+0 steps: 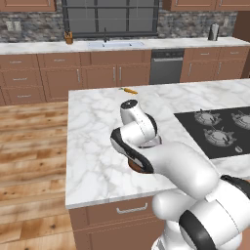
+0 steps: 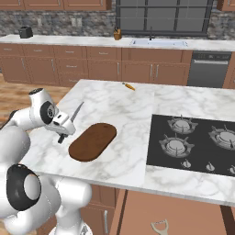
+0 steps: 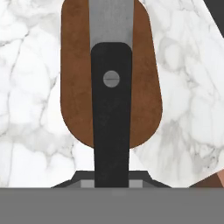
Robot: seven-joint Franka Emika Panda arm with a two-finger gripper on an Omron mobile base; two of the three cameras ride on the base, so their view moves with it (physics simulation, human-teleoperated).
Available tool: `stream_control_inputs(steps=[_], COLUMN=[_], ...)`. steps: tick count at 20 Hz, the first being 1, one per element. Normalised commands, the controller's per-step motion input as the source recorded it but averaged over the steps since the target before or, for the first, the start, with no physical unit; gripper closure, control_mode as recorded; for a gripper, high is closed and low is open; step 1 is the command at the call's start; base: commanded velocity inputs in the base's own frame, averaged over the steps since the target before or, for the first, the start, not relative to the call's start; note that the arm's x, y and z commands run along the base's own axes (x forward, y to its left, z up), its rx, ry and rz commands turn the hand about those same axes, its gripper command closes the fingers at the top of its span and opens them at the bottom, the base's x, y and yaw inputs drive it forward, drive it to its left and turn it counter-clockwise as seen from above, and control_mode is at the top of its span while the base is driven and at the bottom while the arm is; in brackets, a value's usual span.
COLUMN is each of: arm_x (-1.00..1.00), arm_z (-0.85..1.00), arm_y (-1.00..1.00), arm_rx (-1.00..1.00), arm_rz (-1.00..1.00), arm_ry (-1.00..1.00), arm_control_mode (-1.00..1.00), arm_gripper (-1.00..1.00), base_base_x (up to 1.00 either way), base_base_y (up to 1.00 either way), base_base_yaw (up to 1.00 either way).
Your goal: Open the drawer on the right and place the cutting tools on the cutting board.
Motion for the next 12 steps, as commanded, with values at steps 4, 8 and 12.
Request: stream_control_inputs(steps=[4, 8, 12], arm_x=[0.41, 0.28, 0.19], arm_z=[-0.41, -0.37, -0.37], arm_y=[-0.13, -0.17, -0.20], arm_rx=[0.00, 0.00, 0.02], arm_rz=[0.00, 0.00, 0.00], arm_ry=[0.16, 0.14, 0.12], arm_control_mode=[-1.00, -1.00, -1.00], arm_gripper=[1.00, 1.00, 1.00], base_base_x=[0.00, 0.00, 0.00], base_base_y=[0.00, 0.00, 0.00], base_base_yaw=[0.00, 0.00, 0.00])
